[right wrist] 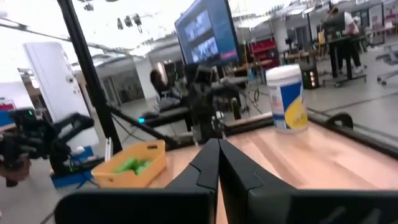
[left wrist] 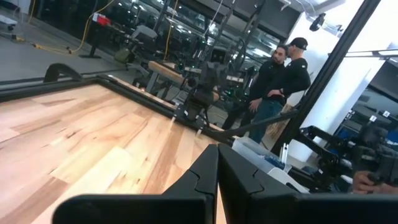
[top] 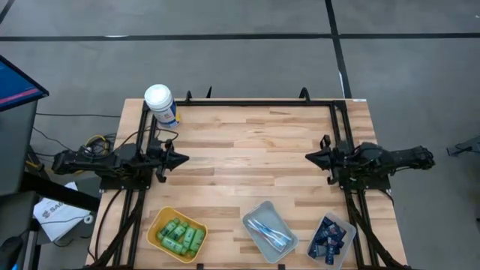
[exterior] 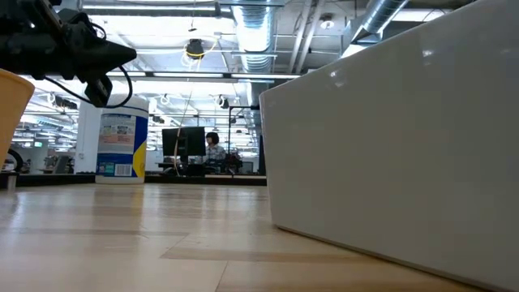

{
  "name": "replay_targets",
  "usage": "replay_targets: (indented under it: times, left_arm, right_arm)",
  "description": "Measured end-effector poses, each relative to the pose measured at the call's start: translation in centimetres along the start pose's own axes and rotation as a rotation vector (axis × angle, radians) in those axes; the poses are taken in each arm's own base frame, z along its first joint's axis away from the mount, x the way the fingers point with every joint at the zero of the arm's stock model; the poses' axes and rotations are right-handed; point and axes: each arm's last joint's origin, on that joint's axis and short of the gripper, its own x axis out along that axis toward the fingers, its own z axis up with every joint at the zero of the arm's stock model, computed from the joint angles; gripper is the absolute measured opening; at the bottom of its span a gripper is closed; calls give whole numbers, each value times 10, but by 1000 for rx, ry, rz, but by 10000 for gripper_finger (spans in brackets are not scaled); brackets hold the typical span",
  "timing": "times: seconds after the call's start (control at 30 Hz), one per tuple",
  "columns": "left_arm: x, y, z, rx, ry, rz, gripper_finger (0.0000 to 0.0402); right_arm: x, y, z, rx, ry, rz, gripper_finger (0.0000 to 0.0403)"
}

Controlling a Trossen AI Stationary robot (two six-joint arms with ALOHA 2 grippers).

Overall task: Pick & Place Travel size toiletries
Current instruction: Return to Home Position

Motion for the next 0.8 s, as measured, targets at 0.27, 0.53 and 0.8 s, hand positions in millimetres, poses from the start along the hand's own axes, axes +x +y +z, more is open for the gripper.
replay_targets:
  times: [0.27, 0.53, 0.8]
  left_arm:
    - [0, 0, 0, -1, -2, 1, 1]
    - [0, 0, 0, -1, -4, 4, 1]
    - [0, 0, 0, -1, -4, 4, 1]
  right_arm:
    - [2, -3, -14, 13, 1, 1, 0]
    - [2, -4, -18, -23, 46, -23, 0]
    - [2, -6, -21, 24, 73, -36, 0]
